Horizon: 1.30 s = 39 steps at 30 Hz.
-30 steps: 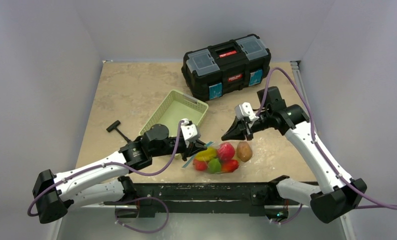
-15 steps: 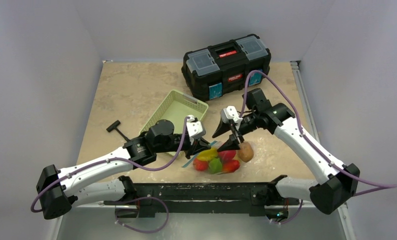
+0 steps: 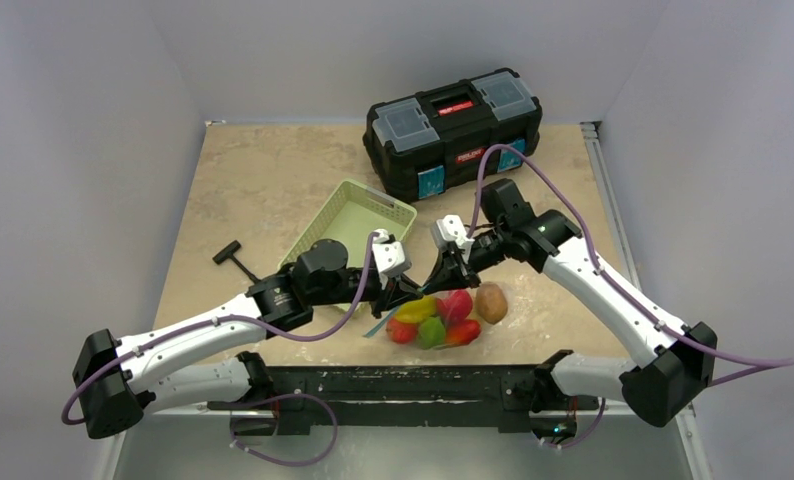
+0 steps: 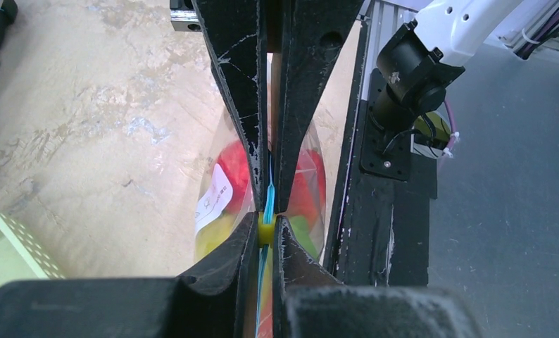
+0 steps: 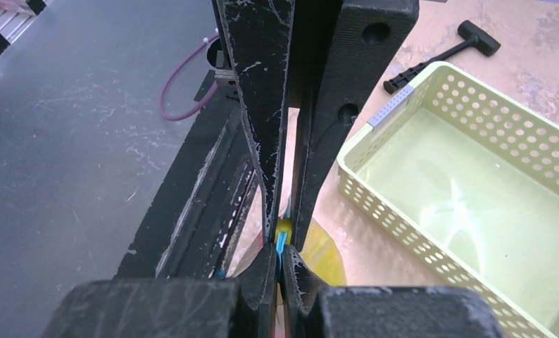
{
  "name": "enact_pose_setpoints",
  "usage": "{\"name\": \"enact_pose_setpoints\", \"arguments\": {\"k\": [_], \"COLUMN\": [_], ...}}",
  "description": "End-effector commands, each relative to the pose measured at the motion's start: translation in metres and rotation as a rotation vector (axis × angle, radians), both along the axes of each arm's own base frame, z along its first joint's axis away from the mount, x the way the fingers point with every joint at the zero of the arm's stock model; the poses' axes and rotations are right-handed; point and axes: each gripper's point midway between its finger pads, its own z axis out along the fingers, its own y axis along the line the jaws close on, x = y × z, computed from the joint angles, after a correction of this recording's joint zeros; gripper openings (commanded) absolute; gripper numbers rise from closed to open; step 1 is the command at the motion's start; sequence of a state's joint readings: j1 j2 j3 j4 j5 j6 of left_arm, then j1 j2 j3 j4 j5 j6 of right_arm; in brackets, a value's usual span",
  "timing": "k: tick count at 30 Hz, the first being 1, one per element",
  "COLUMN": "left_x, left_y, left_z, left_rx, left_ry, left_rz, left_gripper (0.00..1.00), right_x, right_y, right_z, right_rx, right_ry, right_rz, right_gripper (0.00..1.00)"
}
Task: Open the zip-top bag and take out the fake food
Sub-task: Unzip the zipper food storage bag at the center of the board.
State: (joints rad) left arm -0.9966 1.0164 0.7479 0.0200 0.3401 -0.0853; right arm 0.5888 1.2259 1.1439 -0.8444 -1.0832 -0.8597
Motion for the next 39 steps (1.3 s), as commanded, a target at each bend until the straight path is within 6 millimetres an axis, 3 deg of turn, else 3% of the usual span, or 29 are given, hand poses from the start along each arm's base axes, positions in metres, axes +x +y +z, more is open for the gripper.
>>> {"name": "enact_pose_setpoints", "arguments": {"k": [1, 6, 15, 27, 39], "left_x": [0.003, 0.003, 0.003, -0.003, -0.003], "left_y": [-0.003, 0.008, 0.028, 0.027, 0.029], "left_z": [0.022, 0.015, -0.005, 0.016, 0.013], "left_rx": [-0.062, -0.025, 0.061, 0.0, 0.005], "left_ry": [-0.045, -0.055, -0.054, -0.047, -0.038], "left_rz": [0.004, 0.027, 0.07, 0.051, 0.066], "left_gripper": [0.0, 0.0, 0.0, 0.0, 0.0], "right_x": [-0.005, -0.009, 0.001, 0.021, 0.049], "right_y": [0.0, -0.008, -0.028, -0.056, -0.088], "right_z": [0.011, 0.026, 0.041, 0.053, 0.062], "right_rx": [0.031, 0.1, 0.153, 0.148, 0.157], "right_ry": [-0.037, -0.029, -0.063, -0.16, -0.196], "right_rz": [0.022, 0.033, -0.045, -0.213, -0.373], "right_gripper": [0.0, 0.0, 0.0, 0.0, 0.0]}}
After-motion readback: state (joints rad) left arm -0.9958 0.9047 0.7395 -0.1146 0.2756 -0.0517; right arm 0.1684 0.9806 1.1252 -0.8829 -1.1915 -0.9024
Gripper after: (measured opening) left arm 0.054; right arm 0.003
